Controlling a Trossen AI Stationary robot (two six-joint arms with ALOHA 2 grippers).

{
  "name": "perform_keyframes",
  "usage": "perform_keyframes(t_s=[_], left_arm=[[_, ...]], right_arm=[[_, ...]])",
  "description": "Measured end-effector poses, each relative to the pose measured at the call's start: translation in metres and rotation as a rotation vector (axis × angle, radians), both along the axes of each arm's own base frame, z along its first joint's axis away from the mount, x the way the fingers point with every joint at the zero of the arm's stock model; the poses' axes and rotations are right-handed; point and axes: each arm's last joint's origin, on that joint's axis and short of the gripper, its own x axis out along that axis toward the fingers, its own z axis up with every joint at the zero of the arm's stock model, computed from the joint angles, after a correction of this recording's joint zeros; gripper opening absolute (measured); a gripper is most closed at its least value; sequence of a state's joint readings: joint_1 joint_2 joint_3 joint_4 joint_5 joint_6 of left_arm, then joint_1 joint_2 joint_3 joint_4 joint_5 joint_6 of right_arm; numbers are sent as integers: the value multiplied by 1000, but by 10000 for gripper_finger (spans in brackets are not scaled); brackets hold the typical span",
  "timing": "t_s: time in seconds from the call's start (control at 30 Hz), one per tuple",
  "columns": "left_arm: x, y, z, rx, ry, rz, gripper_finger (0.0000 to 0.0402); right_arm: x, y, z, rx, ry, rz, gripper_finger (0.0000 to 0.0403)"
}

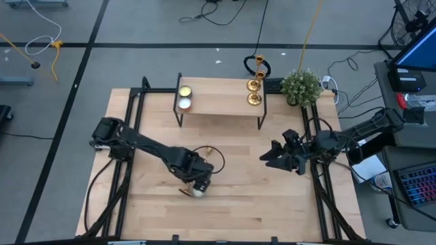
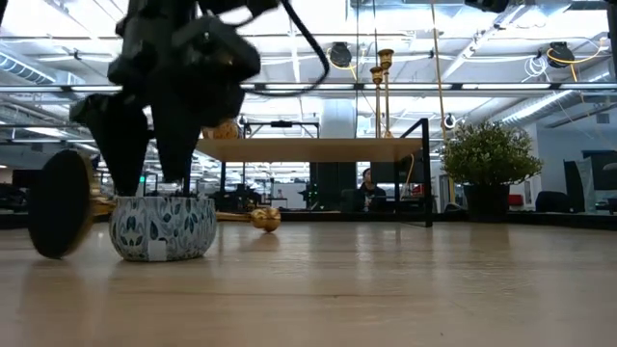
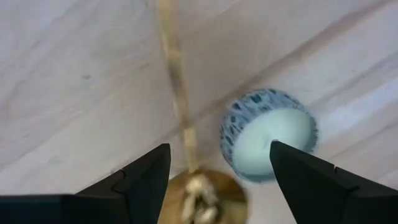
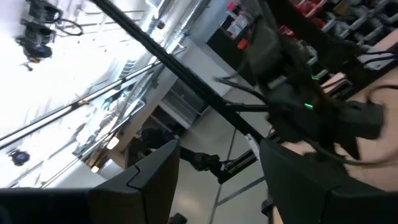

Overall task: Pick & Place candle stick holders
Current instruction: Put the candle holder aligned with the other candle holder on the shelf

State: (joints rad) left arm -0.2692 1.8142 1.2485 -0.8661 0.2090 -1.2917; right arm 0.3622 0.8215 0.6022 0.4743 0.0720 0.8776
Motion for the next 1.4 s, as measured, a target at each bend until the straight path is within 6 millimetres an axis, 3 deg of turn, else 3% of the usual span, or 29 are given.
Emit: perform_keyframes(t_s=[0.23, 0.7, 0.93, 1.4], left_arm=[[-5, 20, 25, 55, -68, 98, 282], [1, 37, 25, 31, -92, 114, 282], [13, 31, 16, -17, -140, 83, 282], [21, 27, -16, -29, -55, 37, 273]], right_arm=[[1, 0, -2, -5, 20, -13, 220], [6, 2, -6, -3, 45, -11, 221], [6, 2, -9, -5, 68, -8, 222], [6, 2, -9, -4, 69, -9, 221]])
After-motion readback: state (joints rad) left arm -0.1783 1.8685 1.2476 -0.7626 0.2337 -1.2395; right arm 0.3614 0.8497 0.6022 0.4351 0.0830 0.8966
